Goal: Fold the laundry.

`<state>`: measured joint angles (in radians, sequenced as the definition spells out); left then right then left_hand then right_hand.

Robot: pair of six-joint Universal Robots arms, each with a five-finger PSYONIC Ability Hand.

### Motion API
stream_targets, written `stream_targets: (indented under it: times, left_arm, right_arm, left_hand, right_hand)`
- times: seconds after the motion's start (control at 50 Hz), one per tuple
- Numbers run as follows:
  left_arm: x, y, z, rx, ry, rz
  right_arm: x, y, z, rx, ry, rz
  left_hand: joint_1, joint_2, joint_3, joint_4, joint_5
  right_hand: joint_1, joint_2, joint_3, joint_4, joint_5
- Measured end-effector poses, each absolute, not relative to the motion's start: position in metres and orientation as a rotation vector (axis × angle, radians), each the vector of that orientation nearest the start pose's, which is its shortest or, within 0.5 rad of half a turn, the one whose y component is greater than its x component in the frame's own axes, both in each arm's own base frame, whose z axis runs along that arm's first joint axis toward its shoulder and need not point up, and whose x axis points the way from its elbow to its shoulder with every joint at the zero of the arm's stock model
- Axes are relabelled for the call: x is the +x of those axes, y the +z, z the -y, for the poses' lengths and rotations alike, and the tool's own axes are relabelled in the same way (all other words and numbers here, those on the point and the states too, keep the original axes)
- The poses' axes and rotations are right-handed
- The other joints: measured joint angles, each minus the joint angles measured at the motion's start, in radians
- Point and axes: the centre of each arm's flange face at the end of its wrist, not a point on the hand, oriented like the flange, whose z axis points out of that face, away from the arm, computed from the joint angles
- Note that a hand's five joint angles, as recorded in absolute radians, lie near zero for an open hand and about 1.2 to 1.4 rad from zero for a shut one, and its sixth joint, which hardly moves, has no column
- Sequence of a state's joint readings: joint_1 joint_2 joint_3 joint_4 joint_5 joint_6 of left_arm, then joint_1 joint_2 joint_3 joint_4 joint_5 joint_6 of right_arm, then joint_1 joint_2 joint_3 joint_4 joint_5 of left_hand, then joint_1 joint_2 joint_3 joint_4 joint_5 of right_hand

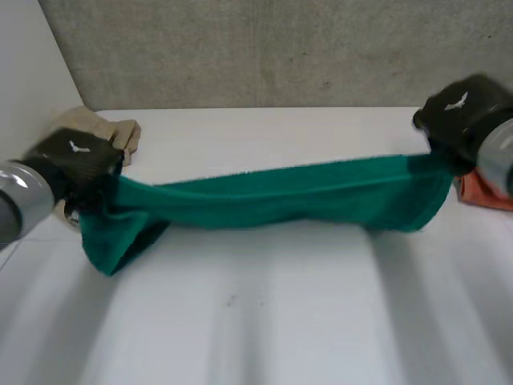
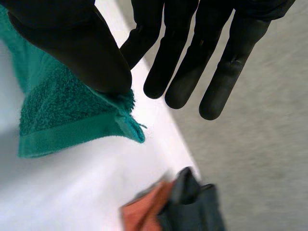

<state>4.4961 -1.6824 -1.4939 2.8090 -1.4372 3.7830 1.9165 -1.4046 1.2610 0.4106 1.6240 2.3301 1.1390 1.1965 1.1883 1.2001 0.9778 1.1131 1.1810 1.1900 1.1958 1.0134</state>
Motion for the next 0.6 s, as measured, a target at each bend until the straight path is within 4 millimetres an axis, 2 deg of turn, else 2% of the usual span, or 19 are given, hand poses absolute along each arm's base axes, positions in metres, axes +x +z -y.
stream_targets:
  times: [0.08,0.1,0.14,0.18,0.24,0.3,0.34,0.36,0.44,0.48,0.54,0.6]
  left_arm:
    - [-0.211,0.249,0.285,1.171,-1.695,-2.195]
    - [-0.216,0.244,0.299,1.18,-1.723,-2.156]
    - [-0.226,0.246,0.322,1.18,-1.808,-2.059]
    - [-0.235,0.256,0.34,1.163,-1.908,-1.949]
    - [-0.251,0.285,0.365,1.095,-2.105,-1.727]
    - [-0.267,0.335,0.386,0.934,-2.377,-1.394]
    - [-0.272,0.361,0.391,0.837,-2.501,-1.236]
    - [-0.273,0.377,0.392,0.765,-2.585,-1.137]
    - [-0.272,0.398,0.39,0.638,-2.731,-1.028]
    - [-0.27,0.397,0.388,0.613,-2.766,-1.057]
    - [-0.267,0.385,0.385,0.622,-2.767,-1.17]
    - [-0.265,0.357,0.379,0.691,-2.709,-1.35]
  right_arm:
    - [0.235,0.289,0.277,-1.499,-1.953,-2.415]
    - [0.239,0.281,0.287,-1.487,-1.948,-2.421]
    - [0.245,0.277,0.305,-1.427,-2.003,-2.405]
    - [0.251,0.283,0.321,-1.333,-2.111,-2.361]
    - [0.258,0.305,0.345,-1.136,-2.34,-2.232]
    - [0.264,0.352,0.369,-0.819,-2.687,-1.919]
    - [0.265,0.378,0.374,-0.675,-2.835,-1.733]
    - [0.264,0.397,0.374,-0.579,-2.929,-1.591]
    - [0.262,0.425,0.367,-0.462,-3.043,-1.385]
    - [0.261,0.427,0.364,-0.459,-3.052,-1.367]
    - [0.261,0.415,0.361,-0.513,-3.014,-1.432]
    - [0.261,0.384,0.359,-0.632,-2.898,-1.598]
  left_hand:
    - [0.0,0.0,0.0,0.0,0.0]
    - [0.0,0.0,0.0,0.0,0.0]
    - [0.0,0.0,0.0,0.0,0.0]
    - [0.0,0.001,0.0,0.0,0.0]
    - [0.0,0.001,0.0,0.0,0.0]
    - [0.0,0.002,0.0,0.0,0.0]
    - [0.0,0.002,0.0,0.0,0.0]
    - [0.0,0.002,0.0,0.0,0.0]
    - [0.0,0.002,0.0,0.0,0.009]
    - [0.0,0.002,0.0,0.0,0.014]
    - [0.0,0.002,0.0,0.0,0.014]
    - [0.0,0.002,0.0,0.0,0.014]
  right_hand:
    - [0.0,0.0,0.0,0.0,0.0]
    - [0.0,0.0,0.0,0.0,0.0]
    - [0.0,0.0,0.0,0.0,0.0]
    - [0.0,0.0,0.0,0.0,0.002]
    - [0.0,0.0,0.002,0.001,0.007]
    - [0.0,0.0,0.002,0.001,0.01]
    - [0.0,0.0,0.002,0.001,0.01]
    - [0.0,0.0,0.002,0.001,0.01]
    - [0.0,0.0,0.002,0.002,0.014]
    - [0.0,0.0,0.002,0.002,0.014]
    - [0.0,0.0,0.002,0.002,0.014]
    - [0.0,0.0,0.002,0.002,0.014]
